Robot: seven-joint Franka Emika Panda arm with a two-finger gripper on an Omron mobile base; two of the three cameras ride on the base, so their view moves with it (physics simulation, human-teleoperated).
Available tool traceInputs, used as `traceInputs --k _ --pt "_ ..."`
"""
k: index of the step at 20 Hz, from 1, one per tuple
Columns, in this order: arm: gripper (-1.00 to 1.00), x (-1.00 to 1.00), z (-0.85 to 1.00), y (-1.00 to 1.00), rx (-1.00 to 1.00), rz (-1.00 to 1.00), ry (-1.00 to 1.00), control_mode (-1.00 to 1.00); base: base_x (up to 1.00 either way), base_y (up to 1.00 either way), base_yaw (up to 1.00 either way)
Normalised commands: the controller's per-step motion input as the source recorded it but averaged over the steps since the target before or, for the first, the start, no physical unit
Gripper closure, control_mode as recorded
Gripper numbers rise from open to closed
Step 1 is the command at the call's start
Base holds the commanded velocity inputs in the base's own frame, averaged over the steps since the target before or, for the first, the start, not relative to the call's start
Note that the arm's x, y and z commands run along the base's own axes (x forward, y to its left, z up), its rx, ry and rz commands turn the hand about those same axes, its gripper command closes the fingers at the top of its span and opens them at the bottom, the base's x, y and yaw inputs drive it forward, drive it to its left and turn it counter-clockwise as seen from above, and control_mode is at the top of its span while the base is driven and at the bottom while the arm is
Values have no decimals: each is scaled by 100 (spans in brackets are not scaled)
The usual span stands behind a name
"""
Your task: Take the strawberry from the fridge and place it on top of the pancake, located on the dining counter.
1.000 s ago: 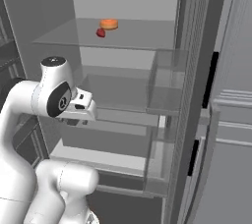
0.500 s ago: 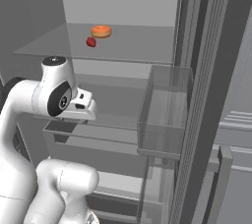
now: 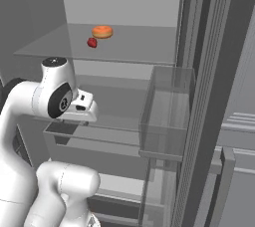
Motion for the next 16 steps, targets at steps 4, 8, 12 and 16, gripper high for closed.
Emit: traceInputs --k 4,8,12,16 --pt "-100 0 18 1 -1 7 -19 -100 0 0 0" --pt "-100 0 62 2 -2 13 -38 -100 0 0 0" --pt "-100 5 81 8 -1 12 -41 -100 0 0 0" --pt "-100 9 98 18 0 11 -38 -100 0 0 0"
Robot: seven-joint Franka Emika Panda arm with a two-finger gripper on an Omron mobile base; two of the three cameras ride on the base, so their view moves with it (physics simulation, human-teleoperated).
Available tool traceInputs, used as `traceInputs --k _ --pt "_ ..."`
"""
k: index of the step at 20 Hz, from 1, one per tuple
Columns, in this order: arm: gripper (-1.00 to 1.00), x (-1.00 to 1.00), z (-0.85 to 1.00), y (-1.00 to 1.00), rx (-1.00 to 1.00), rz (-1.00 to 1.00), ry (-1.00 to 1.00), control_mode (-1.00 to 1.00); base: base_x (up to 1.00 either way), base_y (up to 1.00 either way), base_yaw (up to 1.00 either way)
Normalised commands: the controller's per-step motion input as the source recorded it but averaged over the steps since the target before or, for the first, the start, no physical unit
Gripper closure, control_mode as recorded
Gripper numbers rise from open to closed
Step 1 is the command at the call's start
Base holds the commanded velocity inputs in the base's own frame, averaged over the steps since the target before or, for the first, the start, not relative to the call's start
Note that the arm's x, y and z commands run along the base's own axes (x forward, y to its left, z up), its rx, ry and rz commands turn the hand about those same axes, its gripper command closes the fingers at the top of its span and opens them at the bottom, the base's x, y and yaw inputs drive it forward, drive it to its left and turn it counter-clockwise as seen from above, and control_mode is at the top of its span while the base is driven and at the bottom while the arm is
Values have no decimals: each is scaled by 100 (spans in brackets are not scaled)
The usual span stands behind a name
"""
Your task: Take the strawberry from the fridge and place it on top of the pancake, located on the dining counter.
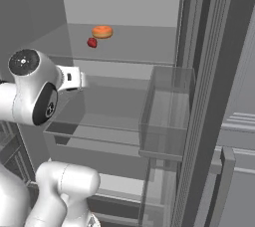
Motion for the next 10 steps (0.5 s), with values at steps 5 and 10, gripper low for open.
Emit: traceInputs --k 5,10 --pt "-100 20 84 1 1 0 -30 -100 0 0 0" --pt "-100 41 68 -2 0 0 -2 -100 0 0 0"
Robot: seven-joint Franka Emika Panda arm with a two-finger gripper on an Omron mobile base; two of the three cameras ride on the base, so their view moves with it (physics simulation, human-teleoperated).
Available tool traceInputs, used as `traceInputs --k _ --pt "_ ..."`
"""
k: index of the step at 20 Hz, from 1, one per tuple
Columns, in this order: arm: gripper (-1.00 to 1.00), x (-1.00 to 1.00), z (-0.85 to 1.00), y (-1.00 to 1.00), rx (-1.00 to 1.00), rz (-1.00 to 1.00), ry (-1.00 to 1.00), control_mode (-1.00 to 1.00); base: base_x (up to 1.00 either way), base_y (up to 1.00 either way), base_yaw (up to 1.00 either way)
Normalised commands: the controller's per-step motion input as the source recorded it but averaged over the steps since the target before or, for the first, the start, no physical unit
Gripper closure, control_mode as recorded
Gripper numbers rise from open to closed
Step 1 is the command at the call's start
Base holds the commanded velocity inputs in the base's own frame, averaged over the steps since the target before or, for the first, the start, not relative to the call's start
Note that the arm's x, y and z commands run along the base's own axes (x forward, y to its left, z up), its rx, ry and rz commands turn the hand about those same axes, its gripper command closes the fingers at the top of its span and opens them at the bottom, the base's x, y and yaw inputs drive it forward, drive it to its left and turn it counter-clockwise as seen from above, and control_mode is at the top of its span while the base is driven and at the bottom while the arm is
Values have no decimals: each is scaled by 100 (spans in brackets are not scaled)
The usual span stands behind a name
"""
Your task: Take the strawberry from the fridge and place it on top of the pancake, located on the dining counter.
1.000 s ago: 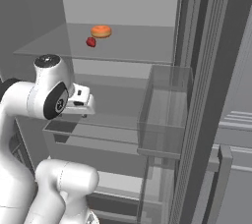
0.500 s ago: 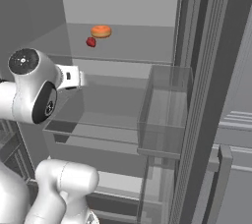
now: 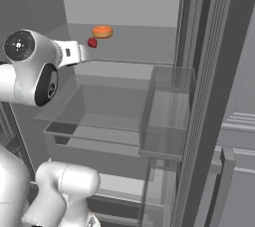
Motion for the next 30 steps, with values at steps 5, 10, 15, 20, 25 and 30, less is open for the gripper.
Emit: traceInputs --k 5,10,15,20,25,30 --pt "-100 67 28 -17 1 0 11 -100 0 0 0" --pt "-100 87 -4 -11 3 0 4 -100 0 0 0" --pt "-100 100 -9 0 0 0 1 -100 0 0 0" --pt "-100 100 0 0 1 0 15 -100 0 0 0" --pt "-100 71 -15 30 0 0 11 -100 0 0 0" --pt "-100 67 -15 8 0 0 0 -100 0 0 0"
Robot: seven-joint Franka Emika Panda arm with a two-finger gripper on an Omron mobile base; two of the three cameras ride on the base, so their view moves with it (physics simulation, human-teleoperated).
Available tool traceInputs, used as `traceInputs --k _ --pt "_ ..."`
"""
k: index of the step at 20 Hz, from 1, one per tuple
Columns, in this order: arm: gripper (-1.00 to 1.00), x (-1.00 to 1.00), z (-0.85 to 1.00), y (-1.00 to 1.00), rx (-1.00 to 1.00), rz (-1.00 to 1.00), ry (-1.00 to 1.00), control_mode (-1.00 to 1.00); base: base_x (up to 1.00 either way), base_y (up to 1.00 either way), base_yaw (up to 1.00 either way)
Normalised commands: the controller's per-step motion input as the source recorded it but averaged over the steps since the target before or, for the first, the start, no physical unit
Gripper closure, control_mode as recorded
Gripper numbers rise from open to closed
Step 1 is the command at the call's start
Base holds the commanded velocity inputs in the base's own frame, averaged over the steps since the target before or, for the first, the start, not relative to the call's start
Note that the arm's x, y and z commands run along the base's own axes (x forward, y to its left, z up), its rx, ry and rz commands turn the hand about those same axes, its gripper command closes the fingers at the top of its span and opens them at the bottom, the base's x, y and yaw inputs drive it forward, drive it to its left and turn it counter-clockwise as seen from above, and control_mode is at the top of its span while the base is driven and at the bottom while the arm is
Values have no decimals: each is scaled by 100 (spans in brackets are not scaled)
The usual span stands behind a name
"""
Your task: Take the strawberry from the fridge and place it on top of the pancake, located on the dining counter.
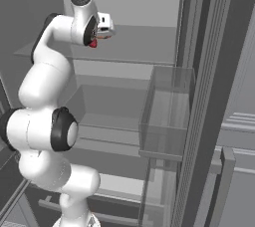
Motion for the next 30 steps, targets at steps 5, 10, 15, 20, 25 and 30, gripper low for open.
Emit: traceInputs --k 5,10,15,20,25,30 --pt "-100 12 -7 0 0 0 0 -100 0 0 0" --pt "-100 -8 0 -5 2 0 -1 -100 0 0 0" --pt "-100 -14 -5 -4 8 0 -4 -100 0 0 0" --pt "-100 -7 0 -1 5 0 -5 -100 0 0 0" --pt "-100 -10 0 0 0 0 -2 -100 0 0 0" --pt "-100 -11 0 0 0 0 0 -100 0 0 0"
